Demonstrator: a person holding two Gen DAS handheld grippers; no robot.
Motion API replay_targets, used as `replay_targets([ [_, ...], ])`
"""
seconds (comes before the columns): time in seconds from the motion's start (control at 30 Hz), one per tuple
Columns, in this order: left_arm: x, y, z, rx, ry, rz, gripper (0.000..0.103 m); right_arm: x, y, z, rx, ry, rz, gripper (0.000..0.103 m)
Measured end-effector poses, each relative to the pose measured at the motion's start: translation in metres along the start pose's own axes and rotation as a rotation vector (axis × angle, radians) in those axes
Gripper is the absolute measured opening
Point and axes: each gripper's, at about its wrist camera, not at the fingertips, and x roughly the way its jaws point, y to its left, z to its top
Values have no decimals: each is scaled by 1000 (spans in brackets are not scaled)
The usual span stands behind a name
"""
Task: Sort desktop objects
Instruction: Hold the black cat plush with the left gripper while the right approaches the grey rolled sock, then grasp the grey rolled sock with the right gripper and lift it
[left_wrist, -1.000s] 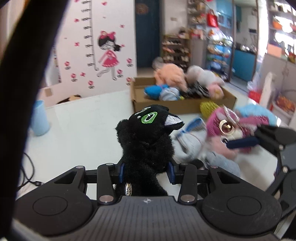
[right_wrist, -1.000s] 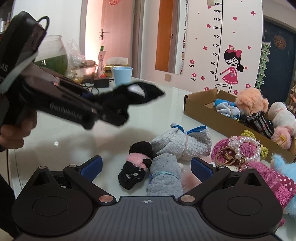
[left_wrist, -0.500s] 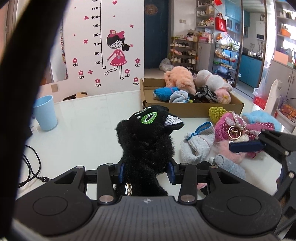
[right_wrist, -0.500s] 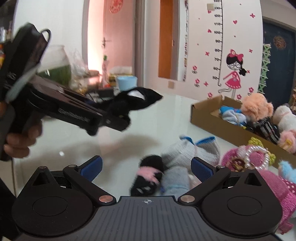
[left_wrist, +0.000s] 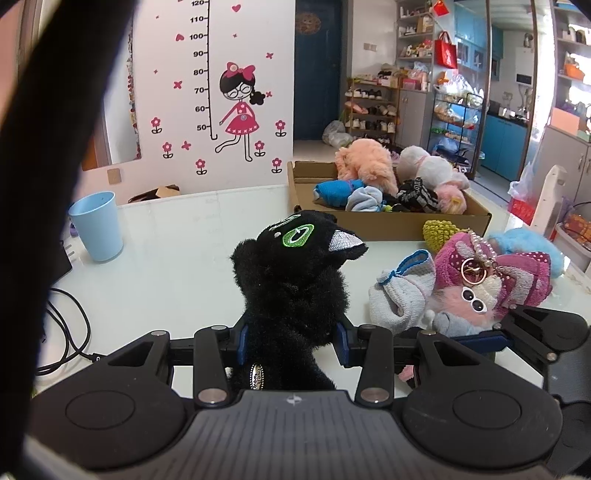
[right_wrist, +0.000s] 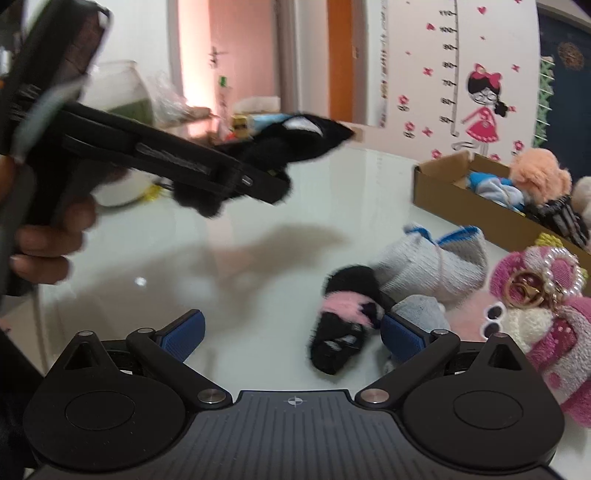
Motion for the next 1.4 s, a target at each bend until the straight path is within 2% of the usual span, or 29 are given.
replay_targets([
  [0.07,-1,0,0,2,0,-3,39,-1,-1,1,3,-14,-1,102],
  [0.2,0,0,-1,4,5,-3,39,-17,-5,5,9,-97,-2,102],
  [0.37,2,-2,-2,9,12,-7,39,-21,-19,2,6,-90,-121,102],
  [0.47,1,-5,-2,16,11,-11,39,-24,-28,0,20,-85,-159,102],
  [0.57,1,-9,-2,23,14,-15,39,-26,-27,-2,-28,-73,-240,98],
  [0.63,1,-10,-3,26,17,-15,39,-23,-21,-6,-81,-48,-286,88],
  [0.67,1,-11,-3,26,19,-17,39,-21,-19,-8,-104,-34,-294,72],
  [0.7,2,-12,-3,26,20,-18,39,-18,-16,-9,-126,-19,-301,65],
  [0.8,2,-14,-3,27,23,-20,39,-9,-14,-10,-155,18,-286,67],
  [0.87,1,-16,-4,29,24,-21,39,-3,-16,-9,-143,39,-264,74],
  [0.97,0,-16,-5,33,28,-20,39,-1,-16,-8,-132,44,-254,74],
  [1.03,0,-16,-6,30,31,-20,39,-2,-18,-8,-112,50,-249,71],
  [1.2,1,-16,-6,32,30,-20,39,-8,-33,-10,11,64,-201,48],
  [1.4,0,-20,-6,38,25,-21,39,-15,-33,-15,26,53,-196,46],
])
